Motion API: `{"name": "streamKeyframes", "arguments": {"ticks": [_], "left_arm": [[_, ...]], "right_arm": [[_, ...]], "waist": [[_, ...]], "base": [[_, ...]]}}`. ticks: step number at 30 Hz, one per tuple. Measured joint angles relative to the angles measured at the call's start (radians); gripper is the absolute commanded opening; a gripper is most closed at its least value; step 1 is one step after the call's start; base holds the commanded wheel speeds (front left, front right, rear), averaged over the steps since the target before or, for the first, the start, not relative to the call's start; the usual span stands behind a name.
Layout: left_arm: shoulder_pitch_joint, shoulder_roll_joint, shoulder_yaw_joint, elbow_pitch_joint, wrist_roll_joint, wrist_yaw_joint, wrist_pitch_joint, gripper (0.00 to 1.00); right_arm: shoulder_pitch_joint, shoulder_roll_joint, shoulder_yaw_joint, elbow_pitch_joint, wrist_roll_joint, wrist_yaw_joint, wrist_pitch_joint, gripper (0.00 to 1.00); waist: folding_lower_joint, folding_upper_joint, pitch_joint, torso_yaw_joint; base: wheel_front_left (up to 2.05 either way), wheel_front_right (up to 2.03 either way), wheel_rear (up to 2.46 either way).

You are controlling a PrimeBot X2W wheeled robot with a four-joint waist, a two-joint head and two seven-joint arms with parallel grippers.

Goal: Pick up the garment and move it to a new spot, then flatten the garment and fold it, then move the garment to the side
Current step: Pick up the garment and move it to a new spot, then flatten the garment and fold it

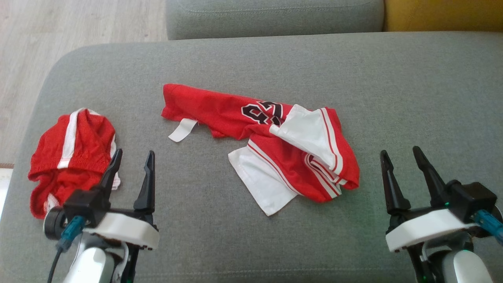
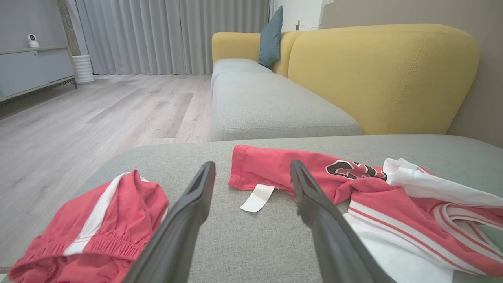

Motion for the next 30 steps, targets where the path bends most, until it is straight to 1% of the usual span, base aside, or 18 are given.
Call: {"name": "streamKeyframes", "arguments": {"ticks": [14, 20, 21, 22, 26, 30], "left_arm": [[-0.001, 0.0, 0.0, 0.004, 0.001, 0.001, 0.0, 1.0], [-0.004, 0.0, -0.004, 0.004, 0.001, 0.0, 0.0, 1.0], [-0.01, 0.0, -0.007, 0.003, 0.003, 0.0, 0.0, 1.0], [-0.017, 0.0, -0.009, 0.003, 0.004, 0.0, 0.0, 1.0], [-0.054, -0.003, -0.017, 0.002, 0.011, -0.001, 0.0, 1.0], [-0.08, -0.009, -0.026, -0.001, 0.012, -0.006, 0.0, 1.0]], "right_arm": [[0.0, 0.0, 0.017, 0.0, 0.0, 0.0, 0.009, 1.0], [-0.005, 0.0, 0.106, 0.026, -0.026, 0.0, 0.046, 1.0], [-0.016, 0.0, 0.149, 0.051, -0.037, 0.0, 0.058, 1.0], [-0.029, -0.001, 0.172, 0.067, -0.046, 0.0, 0.066, 1.0], [-0.12, -0.013, 0.249, 0.137, -0.078, 0.0, 0.07, 1.0], [-0.215, -0.032, 0.266, 0.22, -0.153, 0.0, 0.079, 1.0]], "waist": [[0.0, 0.0, 0.009, 0.0], [0.0, 0.0, 0.026, 0.004], [0.0, 0.0, 0.035, 0.006], [0.0, 0.0, 0.041, 0.008], [0.0001, 0.0, 0.067, 0.019], [0.0002, 0.0, 0.094, 0.035]], "base": [[0.0, 0.0, 0.0], [0.0, 0.0, 0.0], [0.0, 0.0, 0.0], [0.0, 0.0, 0.0], [0.0, 0.0, 0.0], [0.0, 0.0, 0.0]]}}
